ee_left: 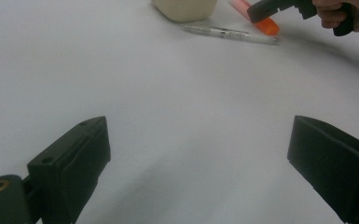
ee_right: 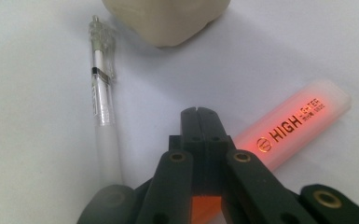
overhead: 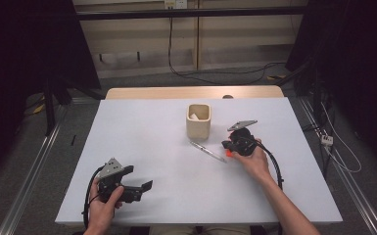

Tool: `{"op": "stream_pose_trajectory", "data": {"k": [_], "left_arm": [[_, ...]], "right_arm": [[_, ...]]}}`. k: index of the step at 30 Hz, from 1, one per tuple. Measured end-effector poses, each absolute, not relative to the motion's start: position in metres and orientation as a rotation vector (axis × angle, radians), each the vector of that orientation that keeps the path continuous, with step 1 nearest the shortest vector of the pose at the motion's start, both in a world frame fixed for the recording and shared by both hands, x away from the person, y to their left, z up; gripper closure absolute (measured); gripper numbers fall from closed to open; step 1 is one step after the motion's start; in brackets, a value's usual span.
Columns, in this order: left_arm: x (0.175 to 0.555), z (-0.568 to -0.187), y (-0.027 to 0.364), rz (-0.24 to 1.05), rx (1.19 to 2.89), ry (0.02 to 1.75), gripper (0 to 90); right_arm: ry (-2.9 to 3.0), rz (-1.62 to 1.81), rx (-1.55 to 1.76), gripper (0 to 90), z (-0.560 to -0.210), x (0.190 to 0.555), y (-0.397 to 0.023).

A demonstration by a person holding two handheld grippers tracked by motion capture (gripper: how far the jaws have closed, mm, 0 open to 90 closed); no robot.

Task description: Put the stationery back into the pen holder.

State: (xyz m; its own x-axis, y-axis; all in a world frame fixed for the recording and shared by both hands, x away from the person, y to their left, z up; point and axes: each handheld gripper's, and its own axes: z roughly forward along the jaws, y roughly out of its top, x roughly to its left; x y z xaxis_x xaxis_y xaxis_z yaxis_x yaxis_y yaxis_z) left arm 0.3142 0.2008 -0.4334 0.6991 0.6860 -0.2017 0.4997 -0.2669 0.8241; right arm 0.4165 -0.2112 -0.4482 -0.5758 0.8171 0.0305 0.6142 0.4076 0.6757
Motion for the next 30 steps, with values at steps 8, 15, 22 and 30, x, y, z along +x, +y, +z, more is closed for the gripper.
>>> {"op": "stream_pose_trajectory", "data": {"k": [8,15,22,30], "left_arm": [[0.314,-0.433,0.198,0.244,1.932,0.898,5.7],[0.315,-0.433,0.197,0.241,1.944,0.904,5.7],[0.314,-0.433,0.195,0.239,1.944,0.895,5.7],[0.314,-0.433,0.194,0.239,1.956,0.880,5.7]], "right_arm": [[2.382,0.889,1.280,90.0,-0.450,0.410,-0.219],[2.398,0.885,1.307,90.0,-0.449,0.403,-0.233],[2.400,0.872,1.342,90.0,-0.448,0.399,-0.241],[2.392,0.902,1.418,90.0,-0.448,0.400,-0.249]]}}
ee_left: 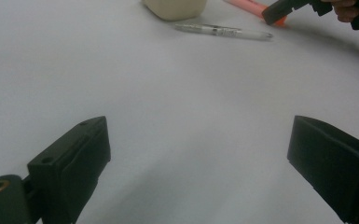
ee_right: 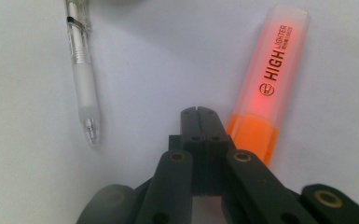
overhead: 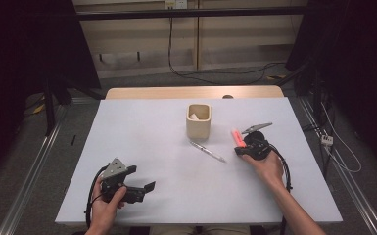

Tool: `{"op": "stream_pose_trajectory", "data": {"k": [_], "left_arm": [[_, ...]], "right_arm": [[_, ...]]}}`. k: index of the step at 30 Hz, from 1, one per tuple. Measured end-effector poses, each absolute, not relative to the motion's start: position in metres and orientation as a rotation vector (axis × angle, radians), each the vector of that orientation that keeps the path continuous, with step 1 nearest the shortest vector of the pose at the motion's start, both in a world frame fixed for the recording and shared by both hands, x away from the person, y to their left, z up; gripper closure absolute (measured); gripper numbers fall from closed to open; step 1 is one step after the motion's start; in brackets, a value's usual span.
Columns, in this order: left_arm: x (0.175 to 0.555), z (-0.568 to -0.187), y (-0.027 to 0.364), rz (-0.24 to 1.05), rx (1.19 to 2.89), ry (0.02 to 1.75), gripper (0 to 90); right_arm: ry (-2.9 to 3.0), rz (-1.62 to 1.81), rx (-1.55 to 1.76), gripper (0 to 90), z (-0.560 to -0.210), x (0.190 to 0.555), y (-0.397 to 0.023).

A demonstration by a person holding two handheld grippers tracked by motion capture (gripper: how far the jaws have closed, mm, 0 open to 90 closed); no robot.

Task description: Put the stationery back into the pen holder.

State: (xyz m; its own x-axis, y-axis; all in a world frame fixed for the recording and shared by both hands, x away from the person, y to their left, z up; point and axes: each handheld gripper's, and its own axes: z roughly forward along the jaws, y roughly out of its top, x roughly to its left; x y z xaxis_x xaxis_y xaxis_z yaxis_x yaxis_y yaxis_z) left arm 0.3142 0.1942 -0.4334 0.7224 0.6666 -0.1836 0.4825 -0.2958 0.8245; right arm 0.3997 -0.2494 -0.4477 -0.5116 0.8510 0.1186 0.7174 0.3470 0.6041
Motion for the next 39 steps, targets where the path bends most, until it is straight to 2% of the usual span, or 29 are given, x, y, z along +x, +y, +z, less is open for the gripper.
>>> {"op": "stream_pose_trajectory", "data": {"k": [24,31,36,39], "left_arm": [[0.313,-0.435,0.195,0.241,1.961,0.874,6.1],[0.312,-0.436,0.195,0.237,1.960,0.879,6.0],[0.312,-0.435,0.195,0.239,1.961,0.873,6.0],[0.313,-0.435,0.195,0.237,1.955,0.879,6.0]], "right_arm": [[2.322,0.880,1.394,90.0,-0.447,0.396,-0.264],[2.287,1.018,1.349,90.0,-0.427,0.390,-0.266],[2.261,1.067,1.318,80.7,-0.416,0.387,-0.269],[2.271,1.054,1.311,71.3,-0.415,0.387,-0.271]]}}
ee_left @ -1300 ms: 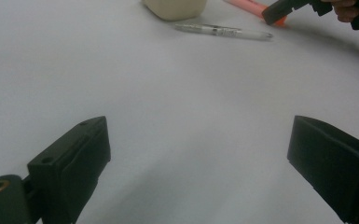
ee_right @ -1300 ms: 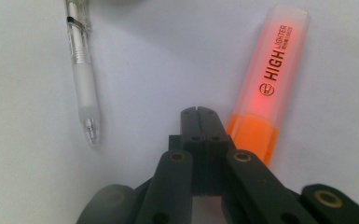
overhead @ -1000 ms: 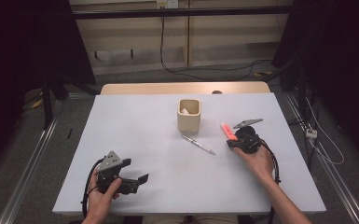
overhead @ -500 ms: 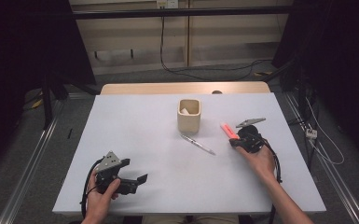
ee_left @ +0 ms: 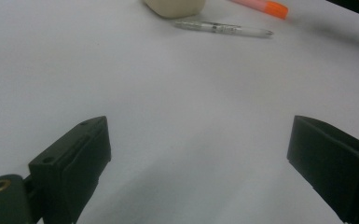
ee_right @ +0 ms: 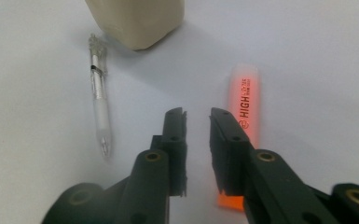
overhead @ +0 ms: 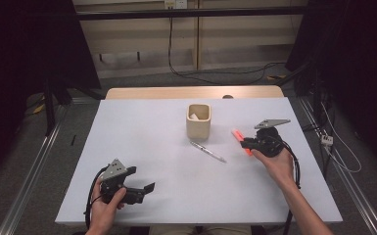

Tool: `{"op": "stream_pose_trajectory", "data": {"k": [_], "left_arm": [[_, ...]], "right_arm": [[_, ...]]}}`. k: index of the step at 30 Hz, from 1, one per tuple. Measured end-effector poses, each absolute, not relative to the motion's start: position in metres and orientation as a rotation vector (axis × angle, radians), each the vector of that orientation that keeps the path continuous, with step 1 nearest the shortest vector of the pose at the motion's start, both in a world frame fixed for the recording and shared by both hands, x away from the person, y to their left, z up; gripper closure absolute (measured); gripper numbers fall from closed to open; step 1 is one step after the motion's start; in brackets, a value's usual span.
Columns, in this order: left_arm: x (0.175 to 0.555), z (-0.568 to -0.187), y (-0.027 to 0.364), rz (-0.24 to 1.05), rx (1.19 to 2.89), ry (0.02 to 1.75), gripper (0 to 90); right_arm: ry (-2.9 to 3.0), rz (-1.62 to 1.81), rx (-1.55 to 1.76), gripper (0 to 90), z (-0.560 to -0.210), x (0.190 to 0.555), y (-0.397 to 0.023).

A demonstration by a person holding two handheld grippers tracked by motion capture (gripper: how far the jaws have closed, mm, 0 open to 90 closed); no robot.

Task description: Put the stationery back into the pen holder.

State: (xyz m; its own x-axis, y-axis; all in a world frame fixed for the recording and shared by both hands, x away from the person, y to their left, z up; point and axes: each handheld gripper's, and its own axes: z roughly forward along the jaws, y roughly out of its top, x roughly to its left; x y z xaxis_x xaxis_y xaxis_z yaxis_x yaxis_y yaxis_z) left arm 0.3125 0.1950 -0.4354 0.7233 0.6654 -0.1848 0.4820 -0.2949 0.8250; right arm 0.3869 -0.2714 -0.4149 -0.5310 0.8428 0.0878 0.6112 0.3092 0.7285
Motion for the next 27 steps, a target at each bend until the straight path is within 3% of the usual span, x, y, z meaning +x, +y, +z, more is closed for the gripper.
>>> {"op": "stream_pose_trajectory", "data": {"k": [2,6,15,19,27], "left_arm": [[0.313,-0.435,0.195,0.240,1.960,0.877,6.0],[0.313,-0.435,0.195,0.250,1.959,0.880,6.0],[0.314,-0.436,0.194,0.241,1.961,0.874,6.2],[0.315,-0.436,0.195,0.237,1.963,0.881,6.6],[0.315,-0.436,0.195,0.232,1.960,0.883,6.5]], "right_arm": [[2.256,1.042,1.336,59.2,-0.415,0.388,-0.273],[2.258,1.004,1.365,44.0,-0.416,0.390,-0.275],[2.236,0.926,1.462,16.6,-0.422,0.406,-0.276],[2.239,0.885,1.505,17.8,-0.428,0.410,-0.277],[2.297,0.812,1.531,38.1,-0.437,0.414,-0.276]]}}
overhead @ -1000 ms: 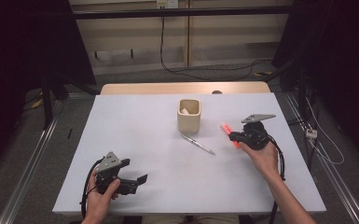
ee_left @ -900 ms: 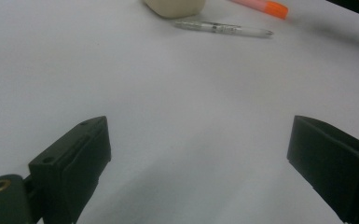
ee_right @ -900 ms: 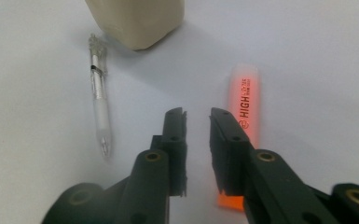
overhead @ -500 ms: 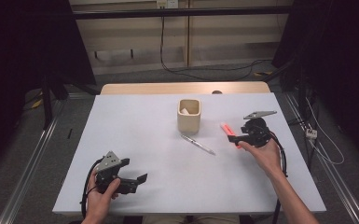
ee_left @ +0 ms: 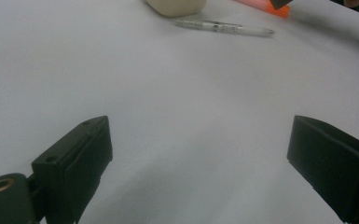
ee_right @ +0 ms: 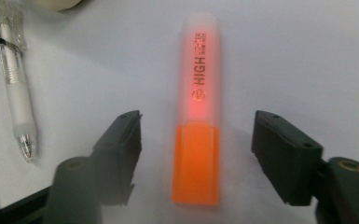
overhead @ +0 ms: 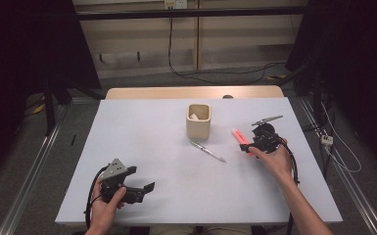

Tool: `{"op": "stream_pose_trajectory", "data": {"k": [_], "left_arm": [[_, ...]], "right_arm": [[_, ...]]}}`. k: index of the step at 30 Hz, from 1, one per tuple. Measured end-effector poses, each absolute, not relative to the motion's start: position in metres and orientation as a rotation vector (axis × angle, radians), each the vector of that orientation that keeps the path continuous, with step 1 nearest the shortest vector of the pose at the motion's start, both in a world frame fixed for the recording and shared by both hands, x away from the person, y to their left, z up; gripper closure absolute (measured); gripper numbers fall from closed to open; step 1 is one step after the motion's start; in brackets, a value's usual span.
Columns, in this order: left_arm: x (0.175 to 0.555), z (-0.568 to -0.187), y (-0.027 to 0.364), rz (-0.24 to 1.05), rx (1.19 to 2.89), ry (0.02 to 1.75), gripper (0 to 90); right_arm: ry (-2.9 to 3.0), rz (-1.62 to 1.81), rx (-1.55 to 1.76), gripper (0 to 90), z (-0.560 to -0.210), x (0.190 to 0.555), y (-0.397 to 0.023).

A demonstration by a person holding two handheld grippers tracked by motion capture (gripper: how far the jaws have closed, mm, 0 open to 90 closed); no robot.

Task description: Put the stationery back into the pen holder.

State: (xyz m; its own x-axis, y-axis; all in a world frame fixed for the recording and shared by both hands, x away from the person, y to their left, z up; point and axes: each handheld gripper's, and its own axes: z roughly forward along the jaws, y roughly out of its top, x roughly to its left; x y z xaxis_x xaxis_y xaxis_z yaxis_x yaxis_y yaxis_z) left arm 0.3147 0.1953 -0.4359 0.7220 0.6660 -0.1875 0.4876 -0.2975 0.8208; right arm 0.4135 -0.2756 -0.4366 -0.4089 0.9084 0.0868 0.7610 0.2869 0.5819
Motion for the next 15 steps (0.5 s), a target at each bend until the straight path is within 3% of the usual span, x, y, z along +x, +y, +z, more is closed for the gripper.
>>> {"op": "stream_pose_trajectory", "data": {"k": [6,15], "left_arm": [[0.3156,-0.4364,0.1969,0.232,1.957,0.894,6.4],[0.3160,-0.4358,0.1987,0.232,1.957,0.902,6.4]], "right_arm": [[2.312,0.776,1.515,51.6,-0.4388,0.4138,-0.2736],[2.332,0.715,1.490,58.2,-0.4420,0.4150,-0.2688]]}}
